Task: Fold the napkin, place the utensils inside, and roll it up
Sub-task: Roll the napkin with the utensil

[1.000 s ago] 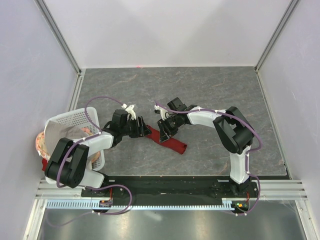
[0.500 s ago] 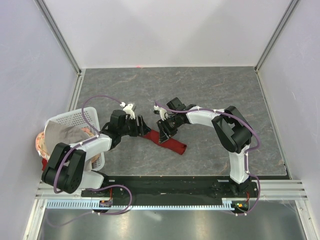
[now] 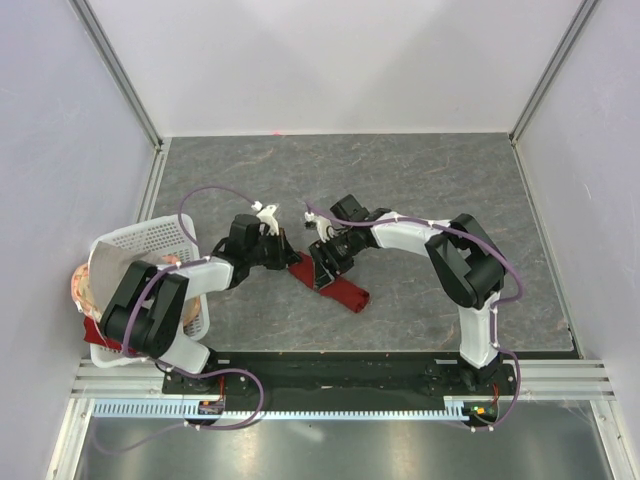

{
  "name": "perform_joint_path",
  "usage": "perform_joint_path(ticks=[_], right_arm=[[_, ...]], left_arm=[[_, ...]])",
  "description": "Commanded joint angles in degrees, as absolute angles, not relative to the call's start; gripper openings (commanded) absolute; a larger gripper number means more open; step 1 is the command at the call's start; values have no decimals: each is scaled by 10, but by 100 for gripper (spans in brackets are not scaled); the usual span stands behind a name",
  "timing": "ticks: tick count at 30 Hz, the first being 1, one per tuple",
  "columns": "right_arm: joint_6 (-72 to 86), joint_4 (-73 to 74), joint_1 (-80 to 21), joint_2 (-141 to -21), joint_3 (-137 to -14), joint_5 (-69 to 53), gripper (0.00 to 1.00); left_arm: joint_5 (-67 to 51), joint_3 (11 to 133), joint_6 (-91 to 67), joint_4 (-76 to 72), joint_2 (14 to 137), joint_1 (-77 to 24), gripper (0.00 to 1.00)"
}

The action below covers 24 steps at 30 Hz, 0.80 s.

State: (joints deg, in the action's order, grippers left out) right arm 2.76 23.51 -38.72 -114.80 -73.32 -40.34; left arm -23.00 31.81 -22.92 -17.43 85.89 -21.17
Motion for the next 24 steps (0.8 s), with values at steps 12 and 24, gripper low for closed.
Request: perform_joint_path(ticks=[12, 24], right_arm=[[-79, 191, -531, -1020, -675, 14, 86], [-78, 158, -531, -1019, -666, 19, 89]], left_arm=[[-249, 452, -219, 13, 945, -213, 2], [-259, 454, -194, 22, 933, -215, 2]])
